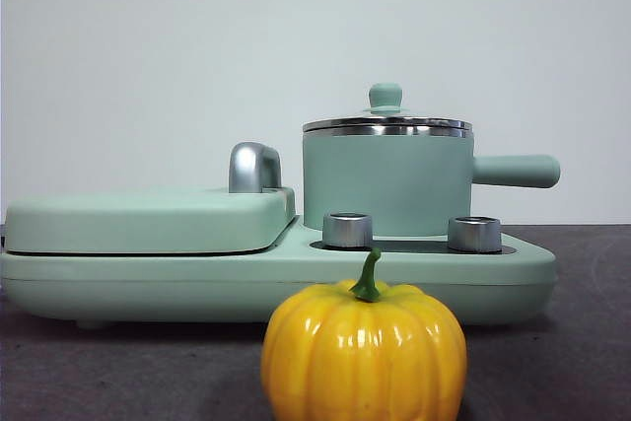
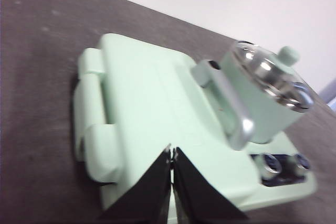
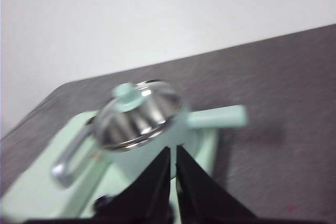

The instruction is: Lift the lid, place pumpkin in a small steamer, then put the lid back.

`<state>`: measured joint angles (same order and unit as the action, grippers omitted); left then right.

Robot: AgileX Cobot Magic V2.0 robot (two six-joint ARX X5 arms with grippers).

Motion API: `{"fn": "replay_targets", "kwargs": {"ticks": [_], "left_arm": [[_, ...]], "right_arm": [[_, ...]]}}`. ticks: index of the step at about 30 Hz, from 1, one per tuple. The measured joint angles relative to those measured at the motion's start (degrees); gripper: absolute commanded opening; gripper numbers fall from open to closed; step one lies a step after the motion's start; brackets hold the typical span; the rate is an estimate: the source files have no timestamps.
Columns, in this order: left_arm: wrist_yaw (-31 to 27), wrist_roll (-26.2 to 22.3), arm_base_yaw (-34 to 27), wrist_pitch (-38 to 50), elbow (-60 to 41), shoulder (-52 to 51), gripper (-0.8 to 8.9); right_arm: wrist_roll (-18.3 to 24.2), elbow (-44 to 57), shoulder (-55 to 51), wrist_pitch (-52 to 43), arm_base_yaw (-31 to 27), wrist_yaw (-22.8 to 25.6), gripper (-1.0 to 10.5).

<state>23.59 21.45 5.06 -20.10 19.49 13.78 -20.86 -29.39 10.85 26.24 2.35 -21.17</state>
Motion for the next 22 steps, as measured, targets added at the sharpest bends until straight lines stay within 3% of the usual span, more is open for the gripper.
{"fn": "replay_targets", "kwargs": {"ticks": [7,12,16,22], "left_arm": [[3.19,-1.81,2.36,-5.07,13.07,9.22,0.08],[6.93,-3.04,4.20,-6.12,21.59,14.75,1.05],[8.90,-3.52,5.40,-7.19,25.14,18.01,2.23],[9.53,-4.61,7.34,-7.67,26.23,21.44,4.74]], "right_arm": [[2.54,-11.34,8.63,9.70,0.00,-10.60,0.2],[5.86,-15.74,12.33,11.72,0.00,-16.94,0.2],[7.06,-16.87,12.83,11.74,0.00,-18.01,0.3],[7.56,-16.92,12.83,11.91,0.00,-18.08,4.3]]}}
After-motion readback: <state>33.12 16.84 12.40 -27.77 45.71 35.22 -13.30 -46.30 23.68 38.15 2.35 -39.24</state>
